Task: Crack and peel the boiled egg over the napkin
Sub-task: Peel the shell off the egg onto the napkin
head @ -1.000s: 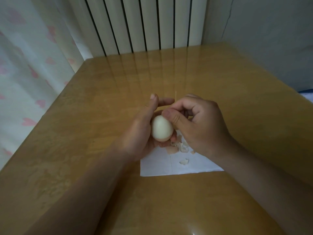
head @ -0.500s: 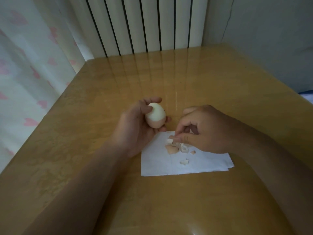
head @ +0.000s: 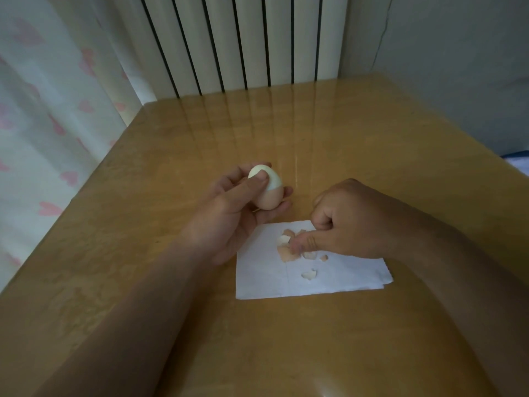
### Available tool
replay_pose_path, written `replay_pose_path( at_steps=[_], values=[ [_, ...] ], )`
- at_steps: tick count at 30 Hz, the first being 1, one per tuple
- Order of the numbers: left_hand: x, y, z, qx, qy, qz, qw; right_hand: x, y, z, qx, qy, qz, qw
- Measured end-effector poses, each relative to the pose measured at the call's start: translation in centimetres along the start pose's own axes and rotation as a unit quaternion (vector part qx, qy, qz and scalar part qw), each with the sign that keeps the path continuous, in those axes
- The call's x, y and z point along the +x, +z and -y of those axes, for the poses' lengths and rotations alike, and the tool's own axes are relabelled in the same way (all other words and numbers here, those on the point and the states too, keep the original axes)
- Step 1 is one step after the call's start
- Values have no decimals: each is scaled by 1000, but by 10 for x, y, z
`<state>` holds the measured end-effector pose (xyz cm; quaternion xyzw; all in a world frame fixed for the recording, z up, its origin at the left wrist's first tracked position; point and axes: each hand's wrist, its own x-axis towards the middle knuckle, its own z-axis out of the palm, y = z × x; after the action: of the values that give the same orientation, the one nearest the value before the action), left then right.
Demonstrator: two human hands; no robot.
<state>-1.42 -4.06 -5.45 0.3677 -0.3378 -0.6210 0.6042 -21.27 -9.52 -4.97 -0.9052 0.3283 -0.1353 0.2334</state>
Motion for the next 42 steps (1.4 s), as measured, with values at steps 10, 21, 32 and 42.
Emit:
replay_pose_path(
  at_steps=[10,21,32,42],
  values=[
    [1,-5,-2,17,-4,22,1000,-1,-2,2,-29,11,8,999],
    [-1,-5,2,49,3,47,998,4,1,11,220,40,-172,960],
    [-1,-6,6,52,27,66,996,6,7,16,336,42,-145,930],
    [1,-8,10,146,77,24,986,8,8,17,361,41,-143,920]
  ],
)
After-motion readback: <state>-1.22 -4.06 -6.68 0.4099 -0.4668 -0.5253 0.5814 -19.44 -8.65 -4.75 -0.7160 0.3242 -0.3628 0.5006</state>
